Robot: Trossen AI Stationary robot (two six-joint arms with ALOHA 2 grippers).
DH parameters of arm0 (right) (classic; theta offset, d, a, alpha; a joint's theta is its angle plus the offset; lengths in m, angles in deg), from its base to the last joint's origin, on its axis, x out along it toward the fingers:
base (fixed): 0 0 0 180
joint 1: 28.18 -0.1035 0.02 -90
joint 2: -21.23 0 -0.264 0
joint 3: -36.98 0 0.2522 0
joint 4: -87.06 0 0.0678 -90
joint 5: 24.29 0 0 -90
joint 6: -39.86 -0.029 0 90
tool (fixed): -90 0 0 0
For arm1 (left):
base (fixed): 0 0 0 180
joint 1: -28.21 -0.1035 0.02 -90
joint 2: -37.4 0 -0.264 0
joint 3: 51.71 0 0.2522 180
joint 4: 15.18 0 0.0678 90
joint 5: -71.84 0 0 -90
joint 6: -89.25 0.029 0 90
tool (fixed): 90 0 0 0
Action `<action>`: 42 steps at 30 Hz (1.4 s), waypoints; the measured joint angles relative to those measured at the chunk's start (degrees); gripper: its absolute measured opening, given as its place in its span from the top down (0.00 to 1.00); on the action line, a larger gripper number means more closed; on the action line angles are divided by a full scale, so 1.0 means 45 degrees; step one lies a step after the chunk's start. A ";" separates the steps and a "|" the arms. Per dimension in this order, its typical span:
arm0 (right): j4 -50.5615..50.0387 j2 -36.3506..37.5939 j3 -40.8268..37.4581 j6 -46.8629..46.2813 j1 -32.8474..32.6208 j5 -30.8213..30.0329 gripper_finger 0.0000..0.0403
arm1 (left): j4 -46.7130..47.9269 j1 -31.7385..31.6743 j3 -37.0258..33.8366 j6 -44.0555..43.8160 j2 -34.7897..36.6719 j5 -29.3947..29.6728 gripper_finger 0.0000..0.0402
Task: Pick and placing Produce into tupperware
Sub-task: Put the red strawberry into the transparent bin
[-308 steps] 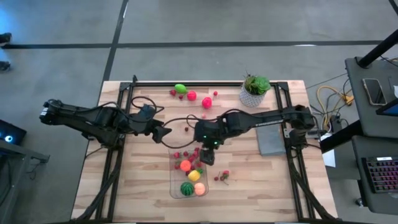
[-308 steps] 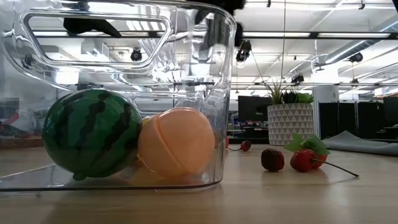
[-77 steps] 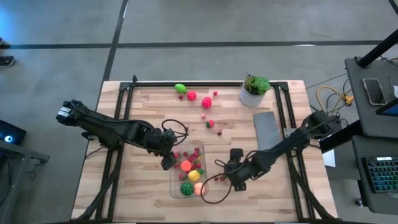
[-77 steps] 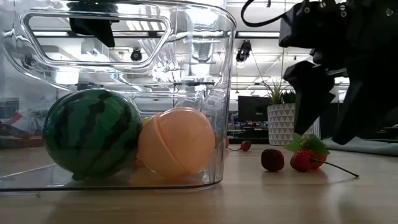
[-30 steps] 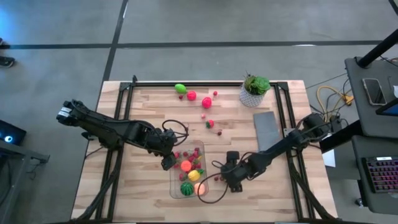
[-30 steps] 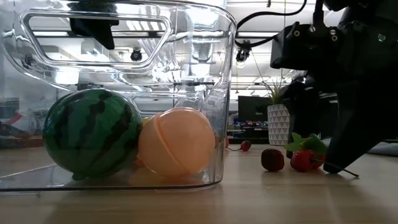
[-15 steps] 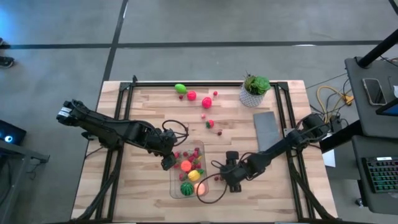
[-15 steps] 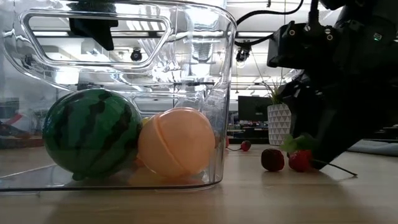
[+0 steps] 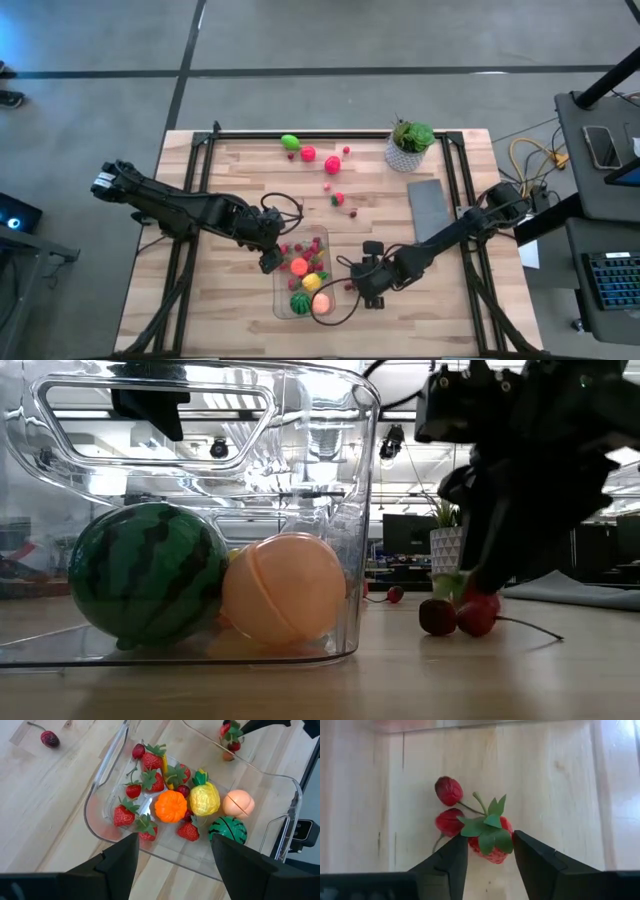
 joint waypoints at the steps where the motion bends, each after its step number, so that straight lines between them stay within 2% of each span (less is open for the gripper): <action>1: -0.0091 0.0005 0.0120 0.0003 0.0002 0.0000 0.65 | 0.0004 0.0000 0.0000 0.0000 0.0000 0.0000 0.41; 6: -0.0219 0.0024 0.0430 -0.0067 0.0040 -0.0110 0.68 | 0.0000 0.0000 0.0000 0.0000 0.0000 0.0000 0.41; 15: -0.1859 0.0345 0.1692 -0.0295 0.0267 -0.0758 0.74 | -0.0006 0.0000 -0.0001 0.0000 0.0000 0.0000 0.41; 24: -0.1969 0.1573 0.2834 0.0158 0.1229 -0.1264 0.80 | -0.0021 0.0000 -0.0005 -0.0001 0.0000 0.0004 0.41; 30: -0.1767 0.1599 0.3972 0.1153 0.2167 0.0364 0.87 | -0.0010 0.0002 -0.0034 -0.0002 0.0000 0.0000 0.41; 33: -0.2221 0.1349 0.3987 0.1046 0.2538 0.1069 0.88 | -0.0003 0.0024 -0.0039 -0.0039 0.0000 0.0004 0.41; 37: -0.3181 0.1179 0.3231 0.0472 0.2794 0.1678 0.85 | -0.0006 0.0028 -0.0051 -0.0068 0.0000 -0.0005 0.41; 42: -0.2503 0.1112 0.1656 -0.0722 0.2752 0.2104 0.68 | -0.0007 0.0036 -0.0058 -0.0067 0.0005 -0.0001 0.41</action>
